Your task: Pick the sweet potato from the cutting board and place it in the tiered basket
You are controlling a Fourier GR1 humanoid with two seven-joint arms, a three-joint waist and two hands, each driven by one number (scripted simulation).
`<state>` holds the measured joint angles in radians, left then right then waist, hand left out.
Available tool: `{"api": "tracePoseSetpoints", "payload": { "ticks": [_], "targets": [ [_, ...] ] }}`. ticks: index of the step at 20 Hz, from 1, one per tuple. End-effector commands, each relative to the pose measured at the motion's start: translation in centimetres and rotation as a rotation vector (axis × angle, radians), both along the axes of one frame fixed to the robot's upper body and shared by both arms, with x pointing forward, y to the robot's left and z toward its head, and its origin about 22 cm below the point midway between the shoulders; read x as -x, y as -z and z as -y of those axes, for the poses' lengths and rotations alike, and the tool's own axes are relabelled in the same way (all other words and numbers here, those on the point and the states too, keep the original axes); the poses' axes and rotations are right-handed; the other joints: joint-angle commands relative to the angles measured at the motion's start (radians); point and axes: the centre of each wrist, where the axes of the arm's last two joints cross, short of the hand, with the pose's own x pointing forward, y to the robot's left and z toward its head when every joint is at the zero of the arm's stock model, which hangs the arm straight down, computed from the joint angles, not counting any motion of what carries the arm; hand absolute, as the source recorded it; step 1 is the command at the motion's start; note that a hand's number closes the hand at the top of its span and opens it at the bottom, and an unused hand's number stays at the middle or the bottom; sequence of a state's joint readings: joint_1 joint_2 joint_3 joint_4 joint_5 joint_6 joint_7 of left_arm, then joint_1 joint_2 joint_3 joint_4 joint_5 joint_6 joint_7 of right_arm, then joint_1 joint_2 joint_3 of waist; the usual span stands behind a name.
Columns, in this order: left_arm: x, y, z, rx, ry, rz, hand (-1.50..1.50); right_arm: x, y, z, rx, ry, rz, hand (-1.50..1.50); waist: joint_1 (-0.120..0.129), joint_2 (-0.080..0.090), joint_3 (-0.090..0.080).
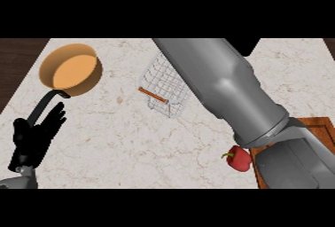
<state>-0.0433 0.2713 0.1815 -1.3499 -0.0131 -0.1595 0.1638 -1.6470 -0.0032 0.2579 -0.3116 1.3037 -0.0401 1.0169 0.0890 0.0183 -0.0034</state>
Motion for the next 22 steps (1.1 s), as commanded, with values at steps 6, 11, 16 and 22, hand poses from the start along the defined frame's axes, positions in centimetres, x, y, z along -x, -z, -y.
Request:
{"api": "tracePoseSetpoints", "payload": {
  "ticks": [6,11,16,22],
  "targets": [
    [-0.2,-0.7,-0.2,-0.015,-0.005,0.01,0.0,-1.1,1.4,1.2,-0.075,0.129,-0.189,1.5,0.001,0.007,0.0],
    [0.0,0.1,0.2,-0.007,-0.028,0.005,0.0,-1.7,2.5,2.2,-0.22,0.284,-0.399,-1.5,-0.015,-0.002,0.0],
    [1.7,0.6,-1.4,-0.003,-0.033,0.0,0.0,-1.8,2.9,2.6,-0.344,0.373,-0.35,-1.5,-0.031,-0.005,0.001],
    [0.1,-0.1,-1.1,-0.004,-0.055,-0.004,0.0,-0.8,-0.9,0.8,-0.38,0.215,-0.14,-1.5,-0.057,-0.008,0.002]
  ]
}}
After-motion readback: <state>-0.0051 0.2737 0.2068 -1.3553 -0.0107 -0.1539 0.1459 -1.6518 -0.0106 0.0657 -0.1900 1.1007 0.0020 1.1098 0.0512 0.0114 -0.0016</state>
